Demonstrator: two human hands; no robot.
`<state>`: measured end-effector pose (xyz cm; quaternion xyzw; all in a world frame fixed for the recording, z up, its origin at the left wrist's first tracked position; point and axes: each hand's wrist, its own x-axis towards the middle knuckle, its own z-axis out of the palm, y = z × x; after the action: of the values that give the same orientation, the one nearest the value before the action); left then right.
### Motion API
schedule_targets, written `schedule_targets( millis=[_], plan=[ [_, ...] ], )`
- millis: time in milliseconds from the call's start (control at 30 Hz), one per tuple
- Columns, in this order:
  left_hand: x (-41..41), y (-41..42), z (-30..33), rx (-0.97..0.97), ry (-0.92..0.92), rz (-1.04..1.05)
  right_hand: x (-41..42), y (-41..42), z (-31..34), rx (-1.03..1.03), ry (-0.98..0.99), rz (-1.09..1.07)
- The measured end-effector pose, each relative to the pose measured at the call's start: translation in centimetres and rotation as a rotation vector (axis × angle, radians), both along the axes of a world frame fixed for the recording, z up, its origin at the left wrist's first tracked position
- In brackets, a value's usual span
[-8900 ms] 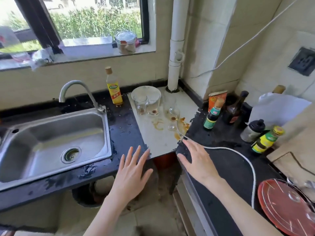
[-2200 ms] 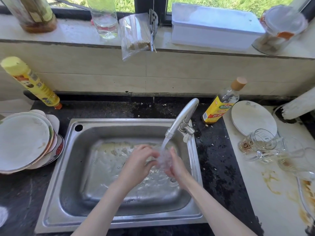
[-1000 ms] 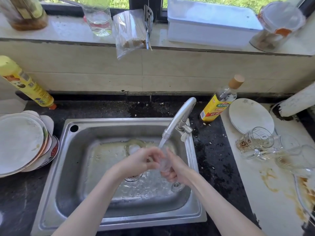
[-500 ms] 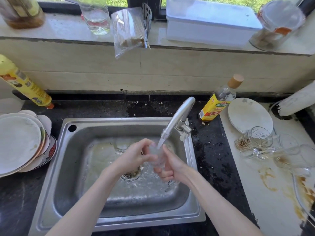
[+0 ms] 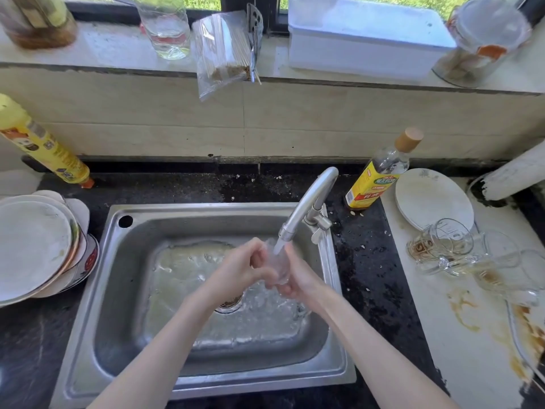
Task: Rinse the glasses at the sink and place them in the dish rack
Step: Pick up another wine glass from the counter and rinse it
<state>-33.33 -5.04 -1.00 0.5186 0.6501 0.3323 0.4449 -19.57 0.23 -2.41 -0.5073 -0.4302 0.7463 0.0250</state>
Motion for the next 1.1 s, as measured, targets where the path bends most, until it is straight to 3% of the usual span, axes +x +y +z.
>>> schedule_targets(
  millis=[67,133,267,333,500,567,667,767,867,933,1000,1100],
  plan=[
    [-0.1,0.0,-0.4,0.038,-0.027,0.076,-0.1,-0.3,0.5,0.175,-0.018,0.077],
    [-0.3,0.0,-0.1,0.08,-0.024,0.072,0.1,-0.4,0.7,0.191,0.038,0.06],
    [-0.7,0.2,0.8,0.018,-0.025,-0.192,0.8,0.0,0.3,-0.085,0.074,-0.083],
    [-0.8,0.2,1.0,-0.042,0.052,-0.207,0.7,0.0,0.2,-0.189,0.062,-0.069],
    [-0.3,0.3,0.7,0.033,0.12,0.079,-0.4,-0.3,0.1,0.166,0.009,0.12],
    [-0.4,0.4,0.9,0.056,0.1,0.139,-0.6,-0.3,0.5,0.217,0.035,0.1],
    [-0.9,0.2,1.6,0.039,0.022,-0.104,-0.1,0.2,0.2,0.151,0.072,0.048],
    [-1.4,0.2,2.2,-0.04,0.118,-0.286,0.5,0.0,-0.7,0.018,0.032,0.02],
    [-1.2,0.1,2.3,-0.082,0.157,-0.171,0.0,-0.4,-1.3,0.15,-0.011,0.025],
    [-0.6,-0.2,1.9,-0.01,0.241,-0.066,-0.5,-0.5,-1.4,0.344,-0.009,0.021],
    [0.2,-0.5,1.8,0.117,0.336,-0.043,-0.7,-0.4,-1.1,0.403,0.055,-0.056],
    [0.5,-0.3,2.5,0.263,0.492,-0.309,-0.4,0.1,-2.4,0.332,0.142,-0.206]
  ],
)
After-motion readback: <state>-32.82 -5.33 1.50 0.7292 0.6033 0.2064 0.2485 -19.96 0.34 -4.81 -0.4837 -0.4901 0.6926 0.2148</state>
